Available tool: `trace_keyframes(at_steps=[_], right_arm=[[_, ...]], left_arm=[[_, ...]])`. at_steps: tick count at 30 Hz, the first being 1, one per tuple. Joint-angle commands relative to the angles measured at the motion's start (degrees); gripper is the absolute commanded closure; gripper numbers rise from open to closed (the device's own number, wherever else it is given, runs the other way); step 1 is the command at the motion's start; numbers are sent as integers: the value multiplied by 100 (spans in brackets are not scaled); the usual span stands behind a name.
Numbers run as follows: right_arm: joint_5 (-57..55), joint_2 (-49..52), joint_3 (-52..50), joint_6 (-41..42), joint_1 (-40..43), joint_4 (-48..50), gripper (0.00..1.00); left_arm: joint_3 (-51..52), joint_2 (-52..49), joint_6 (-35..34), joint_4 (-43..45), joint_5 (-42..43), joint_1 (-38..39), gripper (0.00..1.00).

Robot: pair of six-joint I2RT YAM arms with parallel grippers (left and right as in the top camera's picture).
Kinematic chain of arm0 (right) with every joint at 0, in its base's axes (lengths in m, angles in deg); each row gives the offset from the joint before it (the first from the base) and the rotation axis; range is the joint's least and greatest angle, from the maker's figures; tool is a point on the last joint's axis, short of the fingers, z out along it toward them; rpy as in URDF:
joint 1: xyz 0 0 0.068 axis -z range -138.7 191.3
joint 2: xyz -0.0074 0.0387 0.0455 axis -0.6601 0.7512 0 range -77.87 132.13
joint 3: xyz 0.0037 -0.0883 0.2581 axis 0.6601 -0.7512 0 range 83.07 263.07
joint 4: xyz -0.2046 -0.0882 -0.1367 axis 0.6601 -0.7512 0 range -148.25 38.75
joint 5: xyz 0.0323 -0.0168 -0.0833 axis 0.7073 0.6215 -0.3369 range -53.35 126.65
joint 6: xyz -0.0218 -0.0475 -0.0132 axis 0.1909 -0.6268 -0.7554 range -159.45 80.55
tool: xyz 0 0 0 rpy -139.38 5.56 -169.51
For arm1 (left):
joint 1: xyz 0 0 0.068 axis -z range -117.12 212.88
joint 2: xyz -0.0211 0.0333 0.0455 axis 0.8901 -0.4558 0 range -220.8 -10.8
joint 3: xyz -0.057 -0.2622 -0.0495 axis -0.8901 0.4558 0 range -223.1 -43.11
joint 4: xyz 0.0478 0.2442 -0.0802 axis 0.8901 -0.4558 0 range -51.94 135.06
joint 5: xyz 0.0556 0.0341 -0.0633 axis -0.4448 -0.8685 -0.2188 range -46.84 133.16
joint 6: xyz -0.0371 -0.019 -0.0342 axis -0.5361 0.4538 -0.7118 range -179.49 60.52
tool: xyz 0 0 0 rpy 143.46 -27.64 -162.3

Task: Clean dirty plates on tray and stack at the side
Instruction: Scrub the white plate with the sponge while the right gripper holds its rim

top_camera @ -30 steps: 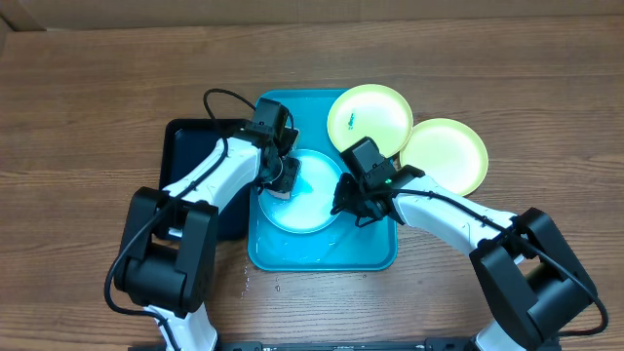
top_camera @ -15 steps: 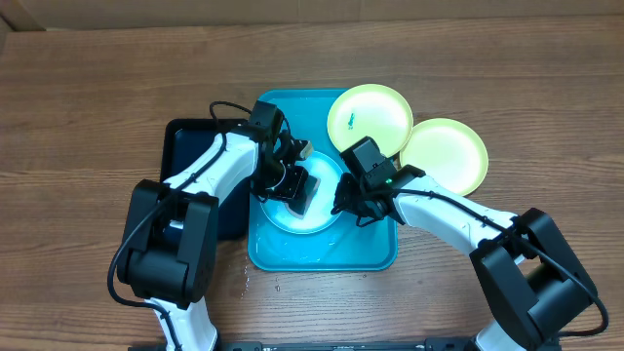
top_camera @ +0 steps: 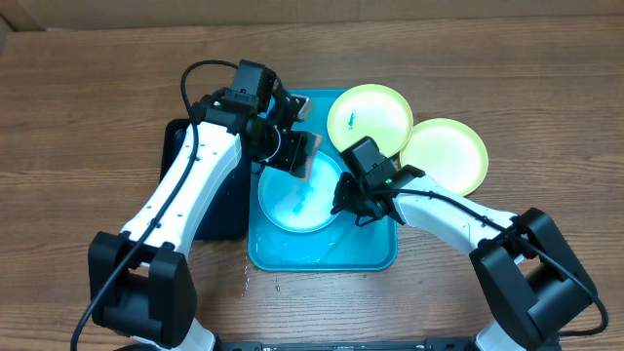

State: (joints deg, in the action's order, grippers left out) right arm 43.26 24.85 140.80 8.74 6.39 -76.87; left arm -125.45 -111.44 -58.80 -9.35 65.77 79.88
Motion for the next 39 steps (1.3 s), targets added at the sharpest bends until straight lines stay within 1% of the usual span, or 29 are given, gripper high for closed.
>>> trace_keyframes(at_steps=[1,4,7,16,18,21,27,30,31,36,39], right_arm=[[-55,9,-42,17,4,44,96],[-55,9,-42,17,4,48,96],[-55,9,-42,20,4,48,96],[-55,9,-42,2,4,48,96],[-55,9,-42,2,4,52,96],[-55,9,-42,2,4,55,96],[-55,9,-42,2,4,52,96],[-55,9,-42,2,4,52,96],[-55,9,-42,2,4,50,96],[-55,9,-42,0,4,48,96],[-55,9,-42,2,4,52,96]], left_arm=[[245,-173,-267,31,-901,28,96],[455,-372,-492,133,-1207,28,95],[538,-664,-544,153,-1434,28,95],[538,-1735,-745,188,-1373,33,96],[538,-1915,-756,173,-1121,42,96],[538,-2033,-669,149,-402,68,96],[315,-1919,-210,-55,1198,37,96],[-17,-1764,-192,-240,1696,13,96],[-144,-1690,-190,-291,1799,13,96],[-750,-1222,-192,-619,1714,13,96],[-837,-852,-197,-636,1266,15,96]])
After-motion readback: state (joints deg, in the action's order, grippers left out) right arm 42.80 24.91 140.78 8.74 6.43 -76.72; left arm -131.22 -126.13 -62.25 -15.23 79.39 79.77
